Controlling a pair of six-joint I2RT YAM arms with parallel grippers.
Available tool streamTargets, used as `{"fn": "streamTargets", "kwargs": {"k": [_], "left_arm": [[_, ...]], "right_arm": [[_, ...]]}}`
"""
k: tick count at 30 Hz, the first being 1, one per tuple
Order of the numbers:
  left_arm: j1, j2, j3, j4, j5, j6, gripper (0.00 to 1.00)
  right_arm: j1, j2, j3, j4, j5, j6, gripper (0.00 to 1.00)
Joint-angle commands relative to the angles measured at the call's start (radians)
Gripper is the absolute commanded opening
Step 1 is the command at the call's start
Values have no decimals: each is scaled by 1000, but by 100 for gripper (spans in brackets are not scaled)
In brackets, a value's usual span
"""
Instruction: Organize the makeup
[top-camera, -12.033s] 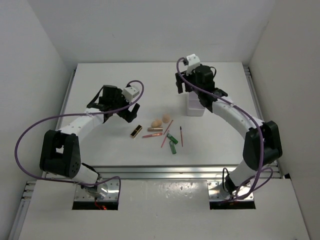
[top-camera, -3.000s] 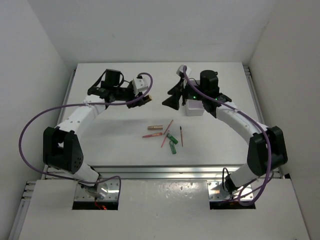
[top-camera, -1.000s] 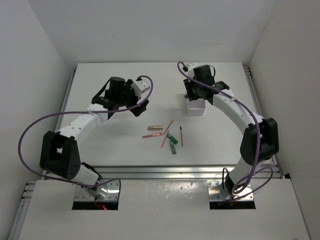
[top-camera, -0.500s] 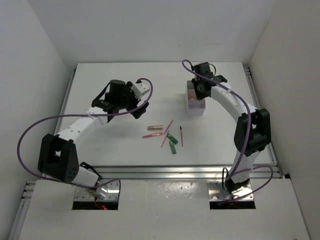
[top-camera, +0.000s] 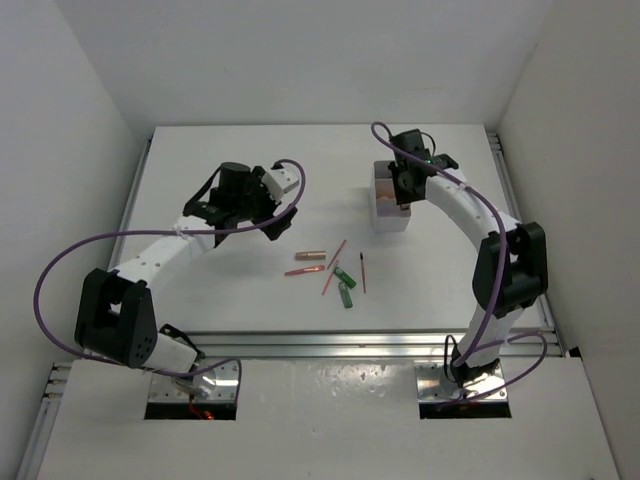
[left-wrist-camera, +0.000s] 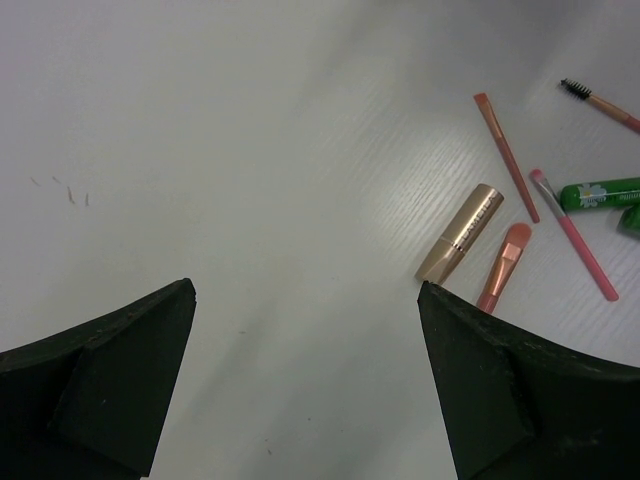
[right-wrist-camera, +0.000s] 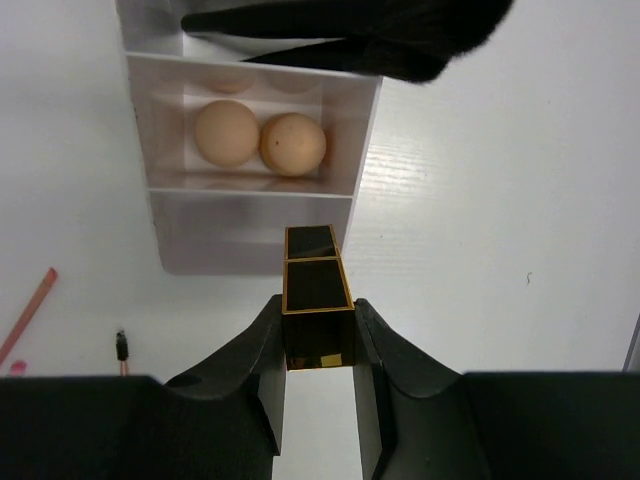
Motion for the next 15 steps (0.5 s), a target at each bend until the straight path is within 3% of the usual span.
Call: {"fn": "streamTargets", "kwargs": {"k": [1, 15], "left_arm": [[-9, -36, -9, 33, 11, -4, 100], [-9, -45, -36, 42, 2, 14, 100]], "right_arm": [[5, -59, -16, -8, 22, 44, 0], [6, 40, -60, 152, -4, 64, 0]]}}
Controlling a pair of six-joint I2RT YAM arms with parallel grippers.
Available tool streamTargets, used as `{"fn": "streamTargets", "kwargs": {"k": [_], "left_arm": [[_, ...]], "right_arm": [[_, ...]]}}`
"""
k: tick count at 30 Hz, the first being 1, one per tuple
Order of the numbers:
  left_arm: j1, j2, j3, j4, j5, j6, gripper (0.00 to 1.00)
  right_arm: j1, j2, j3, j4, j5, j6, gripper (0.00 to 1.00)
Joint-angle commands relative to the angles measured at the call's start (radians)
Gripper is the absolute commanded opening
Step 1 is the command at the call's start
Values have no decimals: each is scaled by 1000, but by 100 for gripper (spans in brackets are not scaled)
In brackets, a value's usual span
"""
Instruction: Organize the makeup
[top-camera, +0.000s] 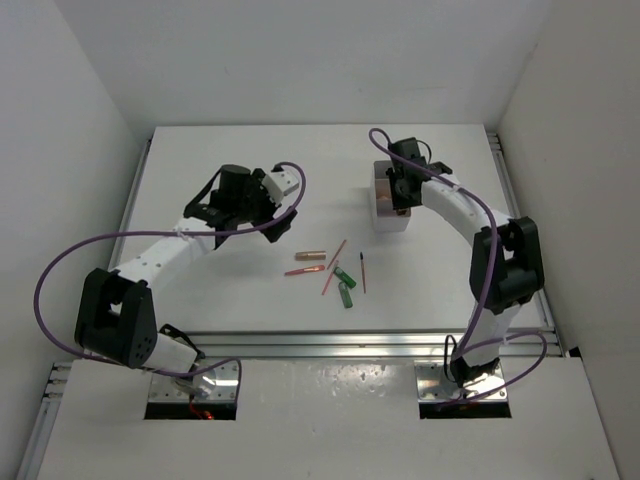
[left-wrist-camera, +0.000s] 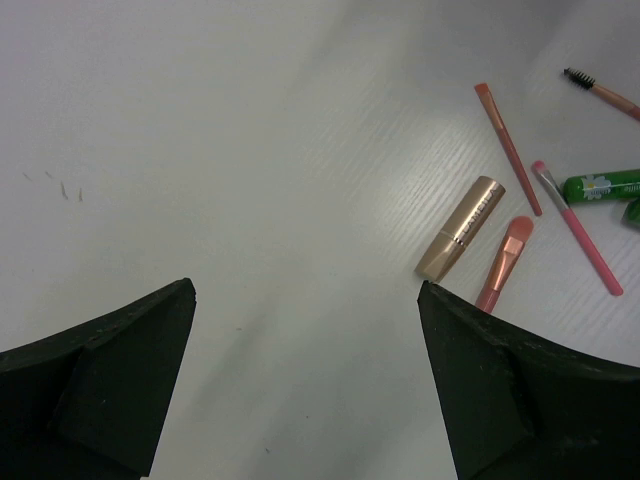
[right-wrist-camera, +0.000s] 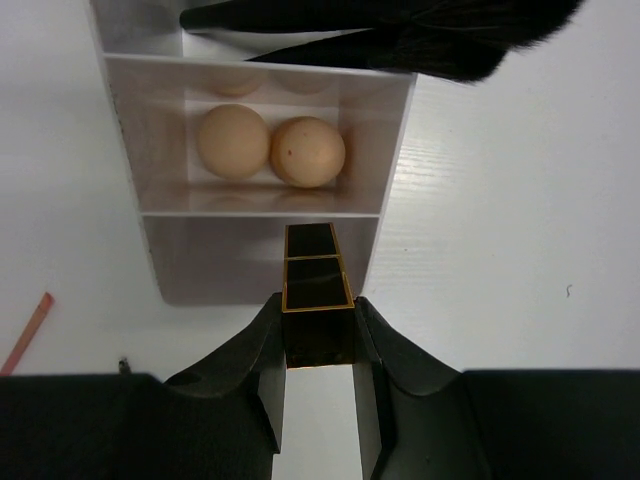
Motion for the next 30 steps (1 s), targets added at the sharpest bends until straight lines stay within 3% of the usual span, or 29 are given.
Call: {"fn": "streamTargets", "kwargs": {"k": [1, 9, 13, 19, 25, 30], "left_arm": [[-9, -44, -15, 31, 2, 8, 100], [-9, -62, -45, 40, 2, 8, 100], [-9, -62, -45, 50, 2, 8, 100], [-9, -62, -54, 51, 2, 8, 100], [-9, -62, -63, 51, -7, 8, 100], [-9, -62, -63, 51, -16, 8, 100]], "right_arm": [[0, 34, 19, 68, 1, 31, 0], [-2, 96, 27, 51, 30, 66, 2], [-5, 96, 33, 40, 30, 74, 15], [-3, 82, 51, 22, 28, 54, 49], [1, 41, 97, 11, 19, 20, 65], [43, -44, 99, 80, -36, -103, 67]]}}
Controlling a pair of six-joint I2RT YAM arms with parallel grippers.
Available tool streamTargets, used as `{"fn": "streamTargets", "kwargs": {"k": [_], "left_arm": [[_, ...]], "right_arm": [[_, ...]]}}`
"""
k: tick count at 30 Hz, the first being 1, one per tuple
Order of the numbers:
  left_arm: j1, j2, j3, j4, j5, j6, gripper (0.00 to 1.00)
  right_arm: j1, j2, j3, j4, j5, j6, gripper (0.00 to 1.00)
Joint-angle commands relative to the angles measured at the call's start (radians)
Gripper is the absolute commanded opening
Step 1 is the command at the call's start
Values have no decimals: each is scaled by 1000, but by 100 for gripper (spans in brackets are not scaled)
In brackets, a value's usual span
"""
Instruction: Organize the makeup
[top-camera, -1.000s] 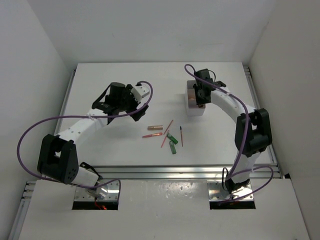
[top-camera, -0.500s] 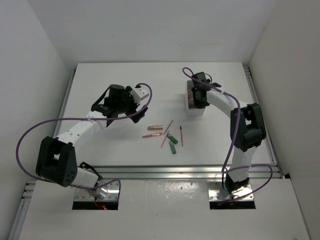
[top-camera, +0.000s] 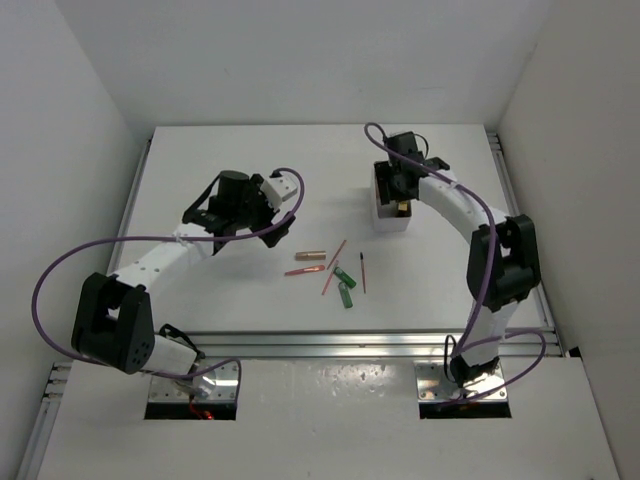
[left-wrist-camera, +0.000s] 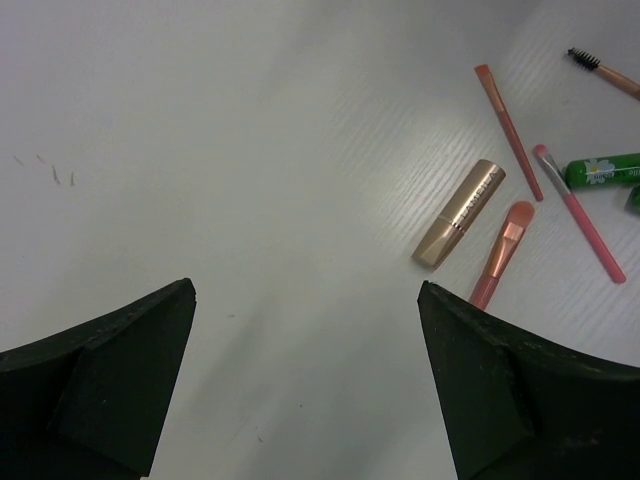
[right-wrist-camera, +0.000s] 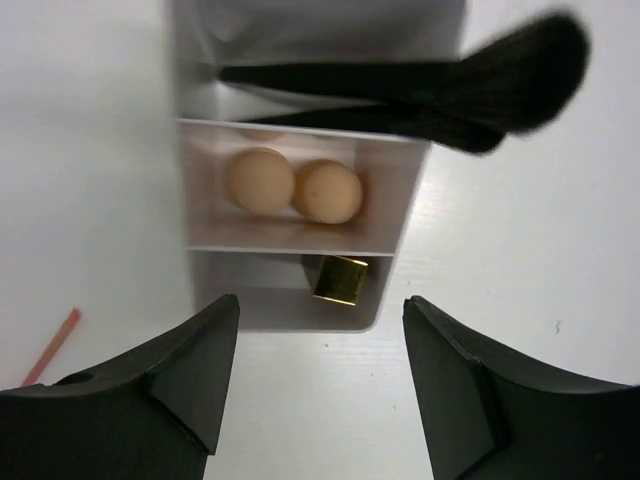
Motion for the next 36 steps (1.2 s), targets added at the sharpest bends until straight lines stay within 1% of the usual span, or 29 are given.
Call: {"fn": "streamTargets", "kwargs": {"k": [1, 2, 3, 4, 5, 6, 7, 8, 9, 10, 11, 12, 13, 15, 16, 19, 22, 25, 28, 36], "left_arm": [[-9, -33, -16, 32, -6, 7, 100], [-9, -33, -17, 32, -6, 7, 100], [-9, -33, -17, 43, -18, 7, 100], [-9, -33, -17, 43, -33, -7, 100], [-9, -33, -17, 57, -47, -7, 100], [-9, -33, -17, 57, -65, -25, 100], [-9, -44, -17, 67, -85, -48, 100], [4, -44, -17, 81, -128, -64, 100], [14, -55, -27, 81, -145, -82, 100], [30, -55, -27, 92, -158, -131, 100], [65, -69, -36, 92, -182, -157, 100], [84, -81, -36, 92, -191, -176, 100], [121, -90, -59, 80, -191, -199, 100], [153, -99, -79, 69, -204, -214, 100], [168, -125, -90, 60, -219, -223, 100], [224, -159, -128, 48, -230, -249, 100], [262, -187, -170, 48, -208, -271, 100], [290, -199, -199, 48, -187, -280, 100], [299, -208, -208, 48, -164, -289, 100], [310, -199, -199, 48, -144, -271, 100]], "right_arm": [[59, -129, 34, 90, -81, -135, 68], [72, -135, 26, 106, -102, -155, 68], [85, -141, 17, 126, -126, -223, 68], [126, -146, 11, 143, -231, -259, 68], [141, -138, 9, 147, -282, -276, 66], [174, -135, 8, 146, -333, -338, 65], [188, -129, 2, 141, -510, -365, 65], [197, -102, 0, 129, -563, -388, 63], [219, -89, -1, 121, -609, -450, 61], [240, -77, 8, 115, -707, -466, 59], [248, -33, 6, 115, -726, -482, 58], [262, -16, 18, 114, -788, -486, 54], [269, 47, 75, 74, -810, -492, 54], [291, 98, 126, 34, -865, -509, 52], [306, 165, 194, -1, -867, -520, 54], [341, 240, 241, -40, -869, -557, 55], [364, 276, 230, -20, -850, -575, 55], [378, 302, 213, 20, -774, -559, 55], [385, 333, 227, 28, -696, -548, 52], [412, 377, 209, 40, -541, -603, 49]]}}
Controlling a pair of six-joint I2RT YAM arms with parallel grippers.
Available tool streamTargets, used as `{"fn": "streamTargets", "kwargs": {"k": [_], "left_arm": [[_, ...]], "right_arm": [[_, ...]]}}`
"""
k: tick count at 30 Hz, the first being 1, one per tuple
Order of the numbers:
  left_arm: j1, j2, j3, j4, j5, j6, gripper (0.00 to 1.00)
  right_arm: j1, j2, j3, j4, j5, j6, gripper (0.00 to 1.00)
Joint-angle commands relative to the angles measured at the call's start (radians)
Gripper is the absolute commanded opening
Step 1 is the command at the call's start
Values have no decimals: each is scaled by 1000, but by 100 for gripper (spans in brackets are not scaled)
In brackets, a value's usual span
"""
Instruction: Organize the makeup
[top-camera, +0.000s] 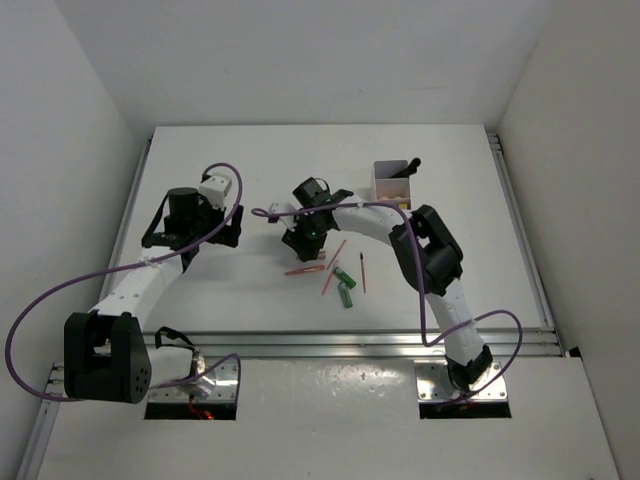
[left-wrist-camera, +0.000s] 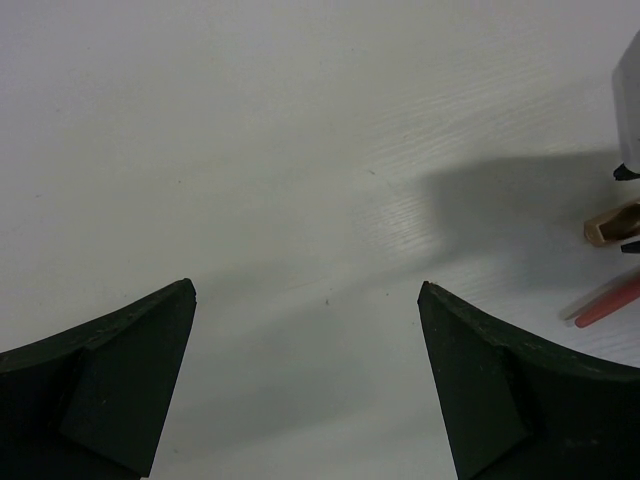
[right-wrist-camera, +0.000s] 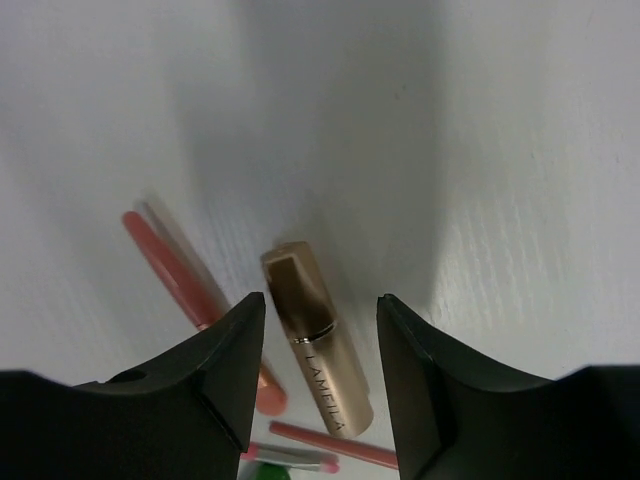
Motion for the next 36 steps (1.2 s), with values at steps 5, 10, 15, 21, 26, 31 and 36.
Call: {"fn": "streamTargets", "kwargs": {"k": [5, 10, 15, 21, 26, 31, 36], "left_arm": [[11, -9, 18, 11, 19, -5, 100], [11, 1, 27, 11, 39, -5, 100], [11, 10, 27, 11, 48, -5, 100], [11, 19, 36, 11, 77, -5, 100], [11, 19, 16, 20, 77, 4, 100], [11, 19, 7, 42, 96, -5, 100], [11, 28, -2, 62, 105, -16, 100]], "right_arm": [[15, 40, -4, 77, 130, -11, 39], [12, 54, 8, 120, 179, -11, 28], [12, 42, 8, 163, 205, 3, 3], [-5, -148, -49, 332, 211, 85, 0], [-143, -409, -412, 906, 191, 591, 0], [-279, -555, -714, 1271, 269, 707, 0], [-345, -652, -907, 1393, 436, 668, 0]]}}
